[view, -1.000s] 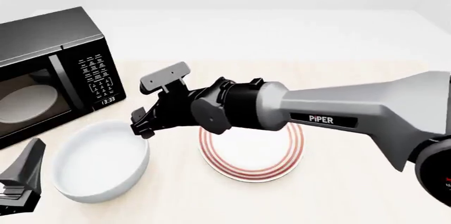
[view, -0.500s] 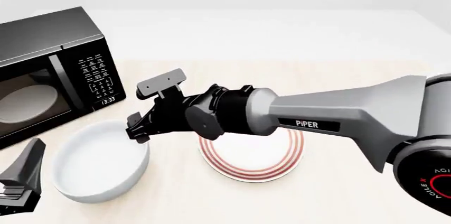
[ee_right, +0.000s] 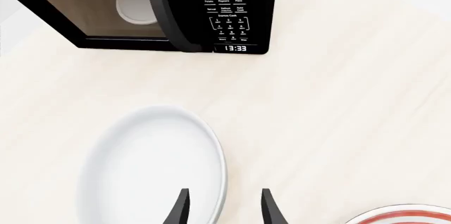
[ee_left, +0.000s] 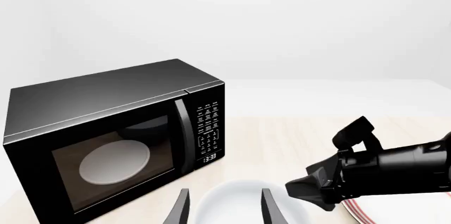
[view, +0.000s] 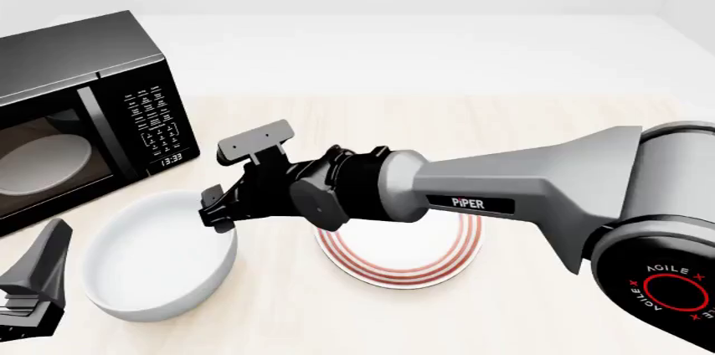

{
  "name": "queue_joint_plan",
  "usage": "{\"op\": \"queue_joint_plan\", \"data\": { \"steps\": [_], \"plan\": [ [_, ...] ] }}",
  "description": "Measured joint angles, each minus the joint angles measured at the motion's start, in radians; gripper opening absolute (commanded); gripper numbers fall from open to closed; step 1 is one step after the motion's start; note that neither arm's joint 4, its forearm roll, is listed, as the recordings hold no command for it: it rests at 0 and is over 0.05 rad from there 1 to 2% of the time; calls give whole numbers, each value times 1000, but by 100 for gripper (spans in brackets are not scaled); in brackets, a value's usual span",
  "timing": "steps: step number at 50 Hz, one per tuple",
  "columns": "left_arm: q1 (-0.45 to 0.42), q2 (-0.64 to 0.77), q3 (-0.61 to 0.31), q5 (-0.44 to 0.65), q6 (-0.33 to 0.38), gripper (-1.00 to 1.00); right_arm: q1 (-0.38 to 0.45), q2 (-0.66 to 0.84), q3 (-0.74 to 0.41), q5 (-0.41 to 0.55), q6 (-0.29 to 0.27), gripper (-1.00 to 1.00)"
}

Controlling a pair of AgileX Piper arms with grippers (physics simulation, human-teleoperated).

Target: Put the white bowl to the right of the plate.

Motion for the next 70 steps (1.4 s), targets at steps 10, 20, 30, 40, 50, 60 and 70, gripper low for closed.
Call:
{"op": "queue_joint_plan", "data": {
  "steps": [10, 20, 30, 40, 50, 60, 70],
  "plan": [
    [0, 0, 0, 0, 0, 100, 2, 13, 8, -19, 16, 100],
    [0, 0, 0, 0, 0, 100, 3, 28, 11, -34, 31, 100],
    [0, 0, 0, 0, 0, 100, 4, 43, 13, -49, 44, 100],
    [0, 0, 0, 0, 0, 100, 7, 57, 17, -64, 59, 100],
    [0, 0, 0, 0, 0, 100, 8, 66, 23, -78, 70, 100],
    [0, 0, 0, 0, 0, 100, 10, 71, 35, -93, 79, 100],
    [0, 0, 0, 0, 0, 100, 10, 79, 40, -103, 85, 100]
  ]
}}
